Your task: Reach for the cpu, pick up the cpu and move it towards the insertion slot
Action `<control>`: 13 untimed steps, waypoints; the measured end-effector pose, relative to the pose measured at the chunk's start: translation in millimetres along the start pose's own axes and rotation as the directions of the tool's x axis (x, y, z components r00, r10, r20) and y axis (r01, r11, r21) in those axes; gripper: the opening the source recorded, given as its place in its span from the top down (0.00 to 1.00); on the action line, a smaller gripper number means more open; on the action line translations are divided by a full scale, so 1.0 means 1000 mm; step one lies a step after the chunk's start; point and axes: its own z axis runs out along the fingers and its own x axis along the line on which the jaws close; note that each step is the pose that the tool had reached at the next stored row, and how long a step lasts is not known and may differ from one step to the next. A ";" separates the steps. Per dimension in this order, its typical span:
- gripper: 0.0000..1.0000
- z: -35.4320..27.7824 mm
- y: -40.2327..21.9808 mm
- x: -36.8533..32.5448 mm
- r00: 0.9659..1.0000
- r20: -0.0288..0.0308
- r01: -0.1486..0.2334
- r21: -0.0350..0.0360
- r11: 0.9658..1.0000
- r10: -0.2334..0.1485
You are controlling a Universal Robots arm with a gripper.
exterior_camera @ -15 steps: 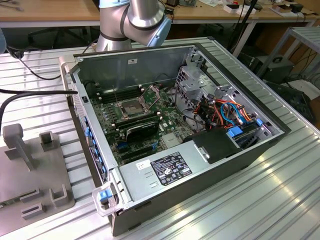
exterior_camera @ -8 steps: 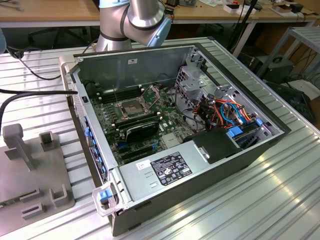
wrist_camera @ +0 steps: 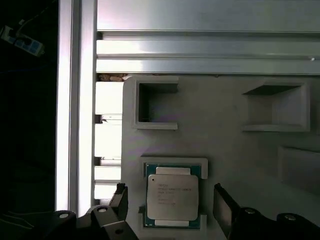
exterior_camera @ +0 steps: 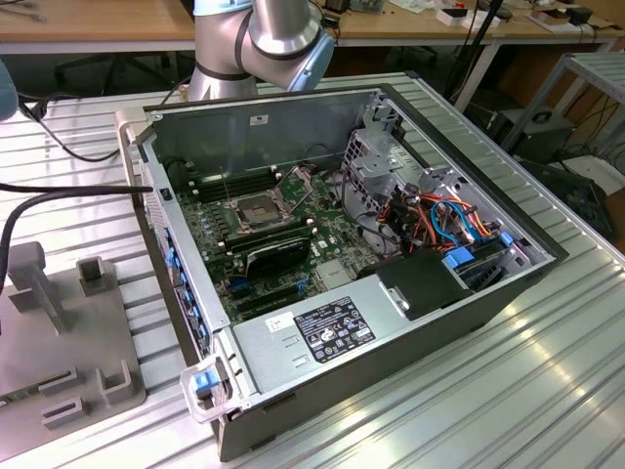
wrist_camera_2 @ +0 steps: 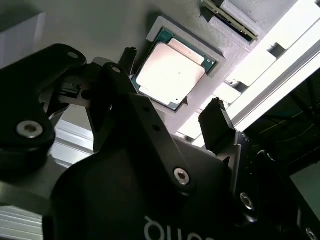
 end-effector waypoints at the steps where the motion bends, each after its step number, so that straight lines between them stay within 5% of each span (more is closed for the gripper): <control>1: 0.22 0.0031 0.0009 0.0000 1.000 0.000 0.000 0.000 1.000 0.000; 6: 0.22 0.0140 0.0030 -0.0003 1.000 0.000 0.000 0.001 1.000 0.000; 7: 0.22 0.0156 0.0030 -0.0003 1.000 0.000 0.000 0.004 1.000 0.000; 8: 0.22 0.0178 0.0039 -0.0003 1.000 0.000 -0.001 0.018 1.000 0.001; 11: 0.40 0.0114 0.0041 -0.0001 1.000 0.001 -0.020 0.019 1.000 0.020; 13: 0.40 0.0114 0.0041 -0.0002 1.000 0.001 -0.020 0.018 1.000 0.020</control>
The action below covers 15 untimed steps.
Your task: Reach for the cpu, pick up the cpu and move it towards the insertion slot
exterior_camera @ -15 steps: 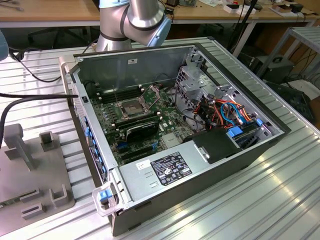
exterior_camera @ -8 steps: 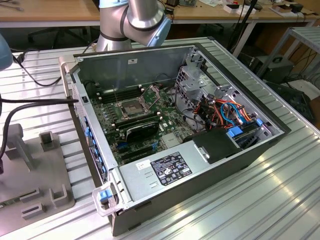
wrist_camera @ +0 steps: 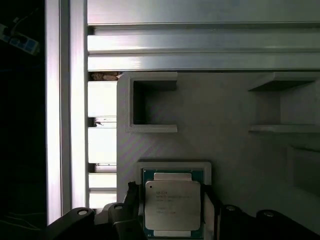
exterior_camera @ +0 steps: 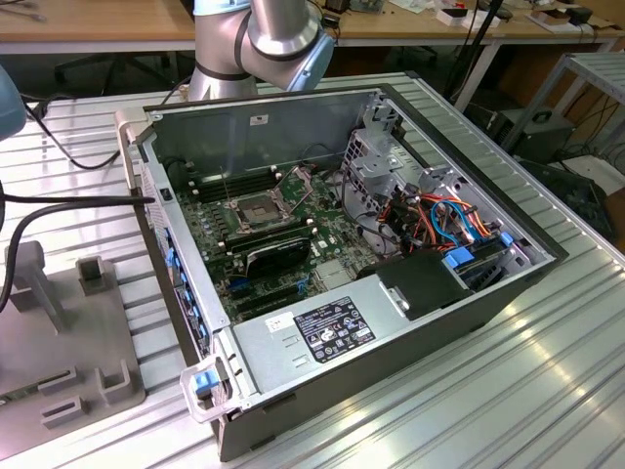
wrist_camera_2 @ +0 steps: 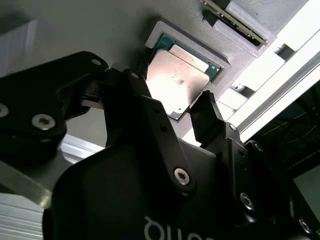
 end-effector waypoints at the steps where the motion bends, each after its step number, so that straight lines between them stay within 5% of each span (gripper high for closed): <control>1: 0.41 -0.0002 0.0000 0.0000 1.000 0.000 0.000 0.000 1.000 0.000; 15: 0.45 -0.0070 0.0001 0.0000 1.000 -0.003 0.000 0.000 1.000 0.000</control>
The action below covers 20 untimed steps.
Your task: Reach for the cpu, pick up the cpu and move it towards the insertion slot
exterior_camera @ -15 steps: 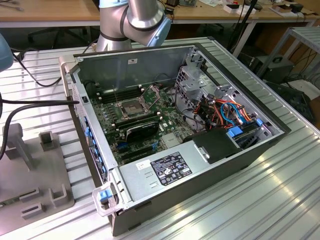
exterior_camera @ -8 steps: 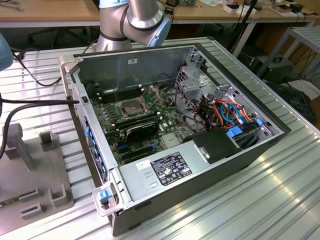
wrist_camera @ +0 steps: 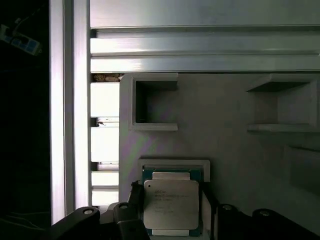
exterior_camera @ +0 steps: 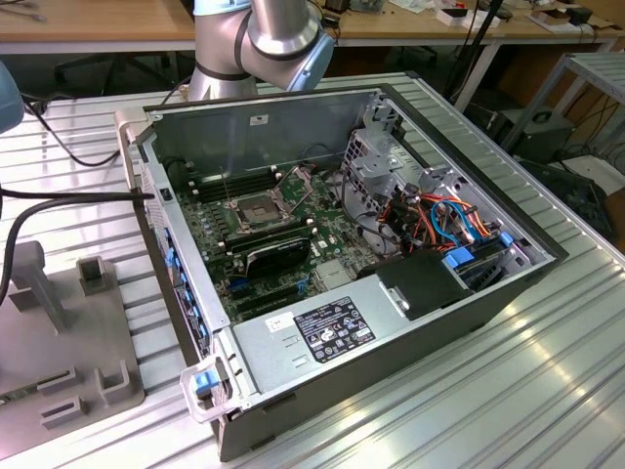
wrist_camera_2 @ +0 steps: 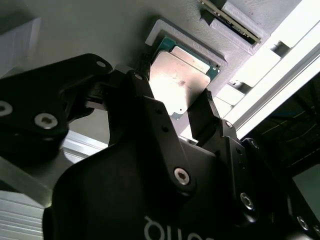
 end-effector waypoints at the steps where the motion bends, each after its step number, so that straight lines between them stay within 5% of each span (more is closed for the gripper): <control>1: 0.45 -0.0007 0.0000 0.0000 1.000 0.000 0.000 0.000 1.000 0.000; 20: 0.45 -0.0079 0.0002 0.0000 1.000 -0.001 0.000 -0.001 1.000 0.000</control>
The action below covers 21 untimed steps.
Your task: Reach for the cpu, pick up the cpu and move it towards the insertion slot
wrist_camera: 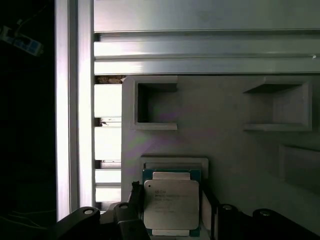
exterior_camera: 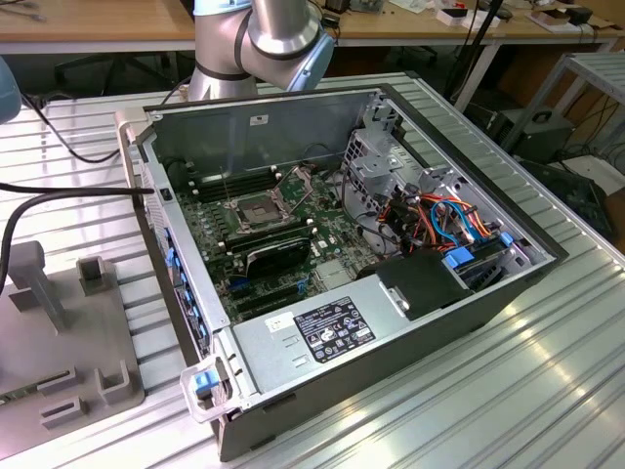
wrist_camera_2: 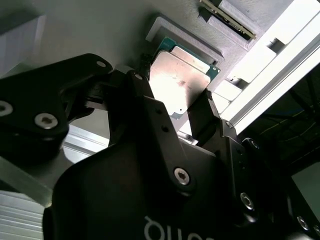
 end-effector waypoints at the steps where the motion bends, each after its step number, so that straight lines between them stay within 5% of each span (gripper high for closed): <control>1: 0.45 -0.0007 0.0000 0.0000 1.000 0.000 0.000 0.000 1.000 0.000; 21: 0.45 -0.0138 0.0003 0.0003 1.000 -0.001 0.000 -0.002 1.000 0.000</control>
